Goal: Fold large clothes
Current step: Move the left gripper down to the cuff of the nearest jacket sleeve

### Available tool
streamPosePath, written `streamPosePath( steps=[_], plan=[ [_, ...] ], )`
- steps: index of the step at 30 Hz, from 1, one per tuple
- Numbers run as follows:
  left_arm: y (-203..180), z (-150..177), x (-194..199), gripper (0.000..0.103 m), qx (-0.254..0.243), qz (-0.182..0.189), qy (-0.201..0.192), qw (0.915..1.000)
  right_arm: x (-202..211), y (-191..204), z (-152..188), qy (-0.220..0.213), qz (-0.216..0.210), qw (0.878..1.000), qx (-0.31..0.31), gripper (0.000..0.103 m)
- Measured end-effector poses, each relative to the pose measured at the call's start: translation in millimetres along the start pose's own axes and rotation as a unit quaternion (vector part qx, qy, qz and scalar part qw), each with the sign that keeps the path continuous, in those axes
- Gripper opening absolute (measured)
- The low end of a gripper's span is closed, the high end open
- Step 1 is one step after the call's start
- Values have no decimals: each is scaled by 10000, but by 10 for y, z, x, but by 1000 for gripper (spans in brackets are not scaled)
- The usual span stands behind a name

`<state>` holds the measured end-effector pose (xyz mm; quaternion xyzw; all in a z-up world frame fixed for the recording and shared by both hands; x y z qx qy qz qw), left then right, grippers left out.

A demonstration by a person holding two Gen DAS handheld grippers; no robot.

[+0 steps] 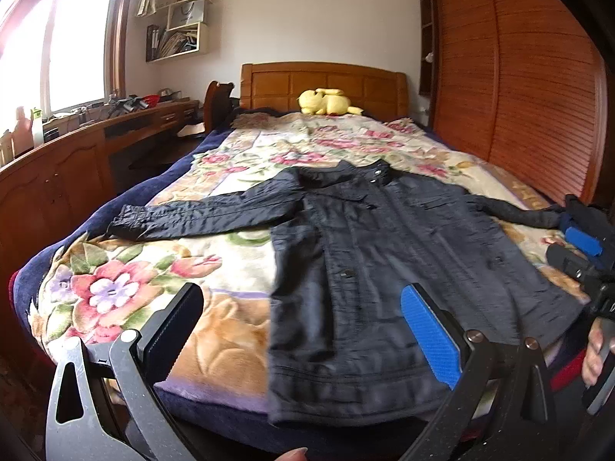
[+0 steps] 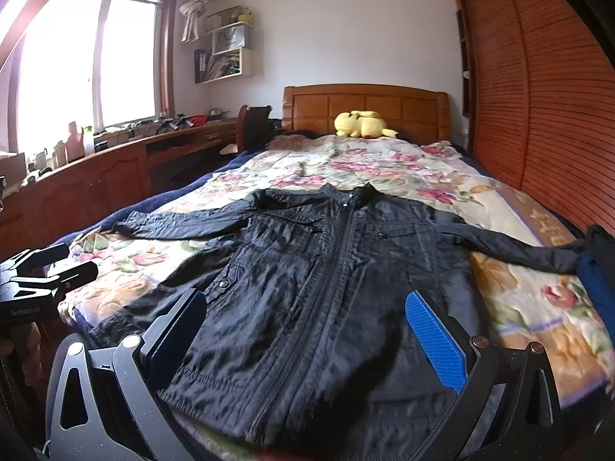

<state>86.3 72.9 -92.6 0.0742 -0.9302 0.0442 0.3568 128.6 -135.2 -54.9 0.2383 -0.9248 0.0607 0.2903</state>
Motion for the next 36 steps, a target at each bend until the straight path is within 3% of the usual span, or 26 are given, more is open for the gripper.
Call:
streamPosePath(
  steps=[6, 10, 18, 26, 30, 36],
  plan=[
    [291, -9, -283, 103, 135, -263, 115, 9995, -322, 29, -134, 115, -234, 9995, 176, 103],
    [482, -30, -434, 103, 207, -416, 184, 9988, -557, 3, -277, 247, -631, 9976, 108, 103],
    [920, -68, -649, 103, 338, -583, 346, 9971, -944, 38, -454, 331, -552, 9972, 391, 103],
    [1421, -170, -842, 103, 247, -949, 459, 9941, -1376, 202, -333, 901, -673, 9912, 702, 103],
    [1785, -267, -971, 103, 469, -798, 573, 9941, -1579, 182, -212, 1206, -677, 9879, 698, 103],
    [2241, -447, -1207, 103, 714, -617, 677, 9932, -1663, 188, -186, 1330, -721, 9865, 620, 103]
  ],
)
Point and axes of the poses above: each gripper's, at about its wrist camera, not at the fingertips, and x roughly against the way its jaws point, y to its left, z to its underside, the point moved 3 cm from there along -x, roughly the way its jaws point, and after that the axes turned 12 degrees about y, right-handed, at the moved point
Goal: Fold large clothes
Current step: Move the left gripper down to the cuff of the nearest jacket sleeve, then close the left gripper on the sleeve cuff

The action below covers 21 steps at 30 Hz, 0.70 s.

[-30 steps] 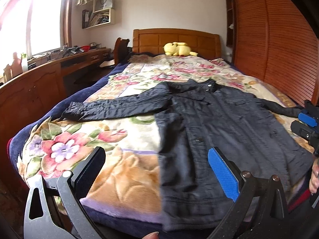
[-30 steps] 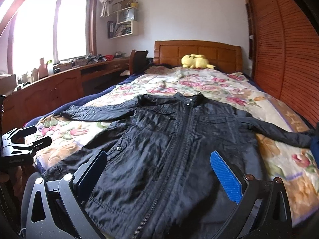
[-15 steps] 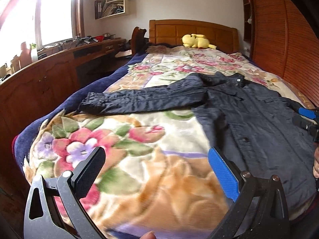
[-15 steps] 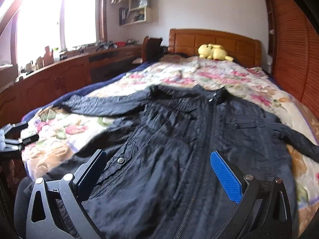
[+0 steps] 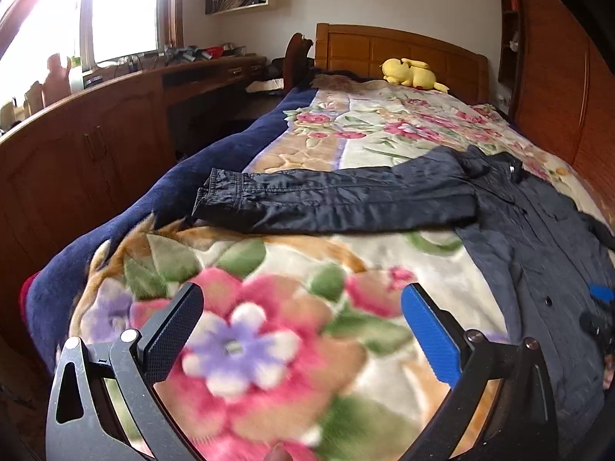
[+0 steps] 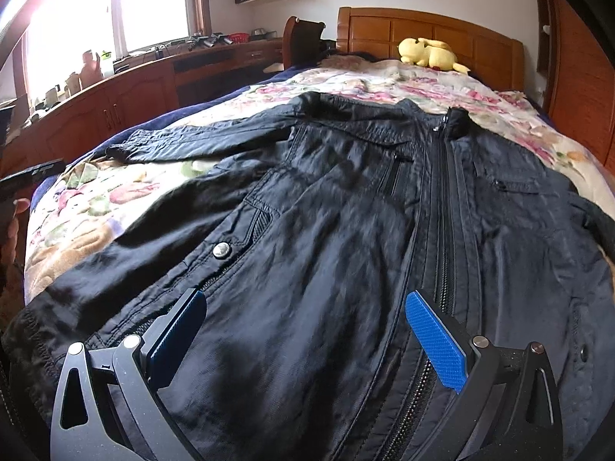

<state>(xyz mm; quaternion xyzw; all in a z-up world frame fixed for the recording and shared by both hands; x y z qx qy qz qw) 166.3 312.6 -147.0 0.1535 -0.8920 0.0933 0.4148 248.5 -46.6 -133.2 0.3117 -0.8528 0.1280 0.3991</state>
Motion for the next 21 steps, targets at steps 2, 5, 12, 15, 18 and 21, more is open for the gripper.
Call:
streamPosePath(
  steps=[2, 5, 12, 15, 18, 21],
  plan=[
    [93, -88, -95, 103, 56, 23, 56, 10000, -8, -6, 0, 12, -21, 10000, -17, 103],
    [252, -245, -292, 103, 187, 89, 152, 9997, 7, -9, 3, -11, -36, 10000, -46, 103],
    [563, -585, -668, 92, 490, 62, 368, 9981, -39, -13, -18, -54, -8, 10000, -74, 103],
    [702, -704, -814, 82, 788, 286, 412, 9956, -67, -3, -23, 1, 0, 10000, -72, 103],
    [832, -792, -968, 69, 1045, 254, 508, 9929, -78, 10, -25, 49, 21, 10000, -43, 103],
    [965, -848, -1116, 62, 1262, 243, 622, 9898, -94, 20, -29, 80, 44, 10000, -15, 103]
  ],
)
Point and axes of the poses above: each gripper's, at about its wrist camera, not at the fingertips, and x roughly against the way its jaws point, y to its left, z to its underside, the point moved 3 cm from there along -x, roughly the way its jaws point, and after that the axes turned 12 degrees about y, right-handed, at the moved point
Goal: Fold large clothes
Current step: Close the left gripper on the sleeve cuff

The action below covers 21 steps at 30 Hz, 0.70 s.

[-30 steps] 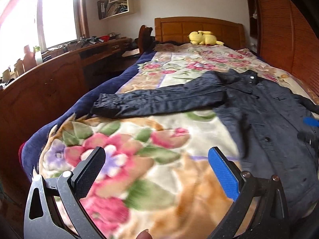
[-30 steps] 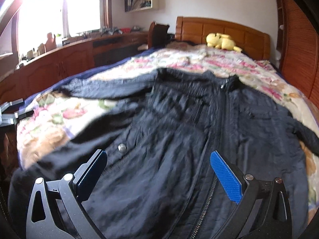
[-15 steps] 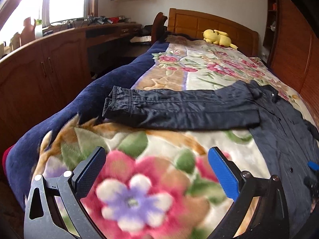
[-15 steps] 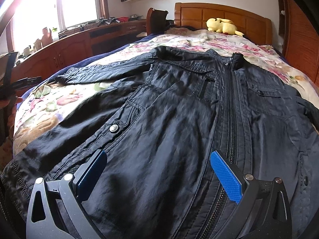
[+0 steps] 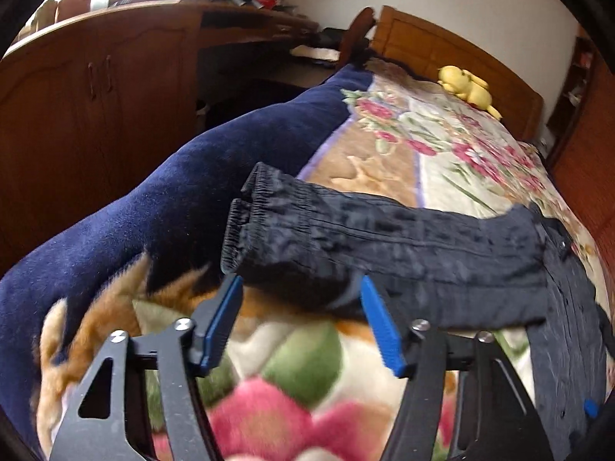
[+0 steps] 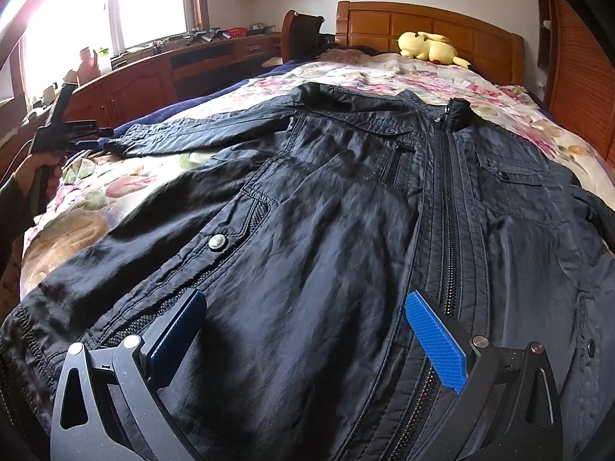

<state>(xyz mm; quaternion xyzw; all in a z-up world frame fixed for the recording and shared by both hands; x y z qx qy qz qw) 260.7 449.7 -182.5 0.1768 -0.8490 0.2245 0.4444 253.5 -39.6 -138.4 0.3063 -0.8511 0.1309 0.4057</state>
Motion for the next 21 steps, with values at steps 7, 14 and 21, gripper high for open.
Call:
streamPosePath(
  steps=[7, 14, 21],
  plan=[
    [186, -113, -221, 60, 368, 9, 170, 9992, -30, 4, -8, 40, -22, 10000, 20, 103],
    [207, -154, -356, 54, 406, -170, 277, 9986, -43, 8, -5, 62, -32, 10000, 34, 103],
    [-60, -235, -204, 12, -76, -172, 243, 9995, -54, 15, -3, 65, 2, 10000, 47, 103]
  ],
)
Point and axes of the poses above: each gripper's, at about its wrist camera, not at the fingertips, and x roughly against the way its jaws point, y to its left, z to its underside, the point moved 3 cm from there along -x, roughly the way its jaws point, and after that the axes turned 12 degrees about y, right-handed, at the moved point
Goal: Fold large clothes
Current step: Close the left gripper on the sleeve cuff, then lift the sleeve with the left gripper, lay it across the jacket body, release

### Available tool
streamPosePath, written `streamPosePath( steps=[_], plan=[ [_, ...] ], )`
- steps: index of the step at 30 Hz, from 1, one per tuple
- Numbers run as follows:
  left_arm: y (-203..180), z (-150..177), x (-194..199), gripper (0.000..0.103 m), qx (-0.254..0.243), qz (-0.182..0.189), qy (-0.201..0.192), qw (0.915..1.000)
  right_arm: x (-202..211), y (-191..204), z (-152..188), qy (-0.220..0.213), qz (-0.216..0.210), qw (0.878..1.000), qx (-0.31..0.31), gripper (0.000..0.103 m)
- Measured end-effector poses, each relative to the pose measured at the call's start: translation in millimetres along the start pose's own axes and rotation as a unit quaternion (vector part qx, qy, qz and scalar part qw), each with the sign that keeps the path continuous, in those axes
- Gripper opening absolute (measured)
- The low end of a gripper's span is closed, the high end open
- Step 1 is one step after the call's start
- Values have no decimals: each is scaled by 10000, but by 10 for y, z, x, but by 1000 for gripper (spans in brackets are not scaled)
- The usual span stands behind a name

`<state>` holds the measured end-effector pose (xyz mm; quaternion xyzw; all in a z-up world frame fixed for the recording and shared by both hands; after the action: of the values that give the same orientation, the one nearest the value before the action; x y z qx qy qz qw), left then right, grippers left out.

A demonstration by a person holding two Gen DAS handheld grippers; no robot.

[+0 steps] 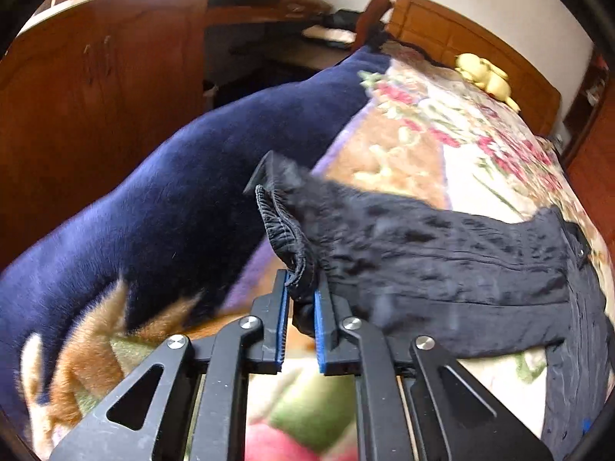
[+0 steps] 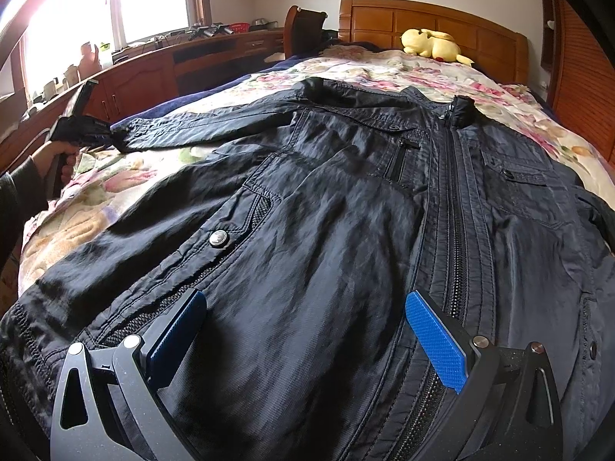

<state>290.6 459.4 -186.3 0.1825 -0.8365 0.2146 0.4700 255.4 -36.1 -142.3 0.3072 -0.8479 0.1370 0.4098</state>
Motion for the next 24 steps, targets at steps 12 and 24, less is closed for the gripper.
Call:
streamPosePath(
  steps=[12, 24],
  plan=[
    [-1907, 125, 1227, 11, -1546, 734, -636, 9832, 236, -178, 14, -168, -63, 9992, -343, 103],
    [-4020, 1072, 1944, 11, -3094, 1549, -587, 9364, 1036, -994, 255, -797, 267, 9910, -1043, 103]
  ],
)
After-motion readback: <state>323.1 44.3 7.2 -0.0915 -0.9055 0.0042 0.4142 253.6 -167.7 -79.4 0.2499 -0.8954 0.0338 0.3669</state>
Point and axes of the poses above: each gripper's, at about its wrist camera, not at the fingertips, and x roughly against the way its jaws point, y to its left, z to its underside, the point moved 3 cm from there along -x, roughly the way its jaws point, and after that the axes turned 12 degrees about y, right-handed, at the moved point
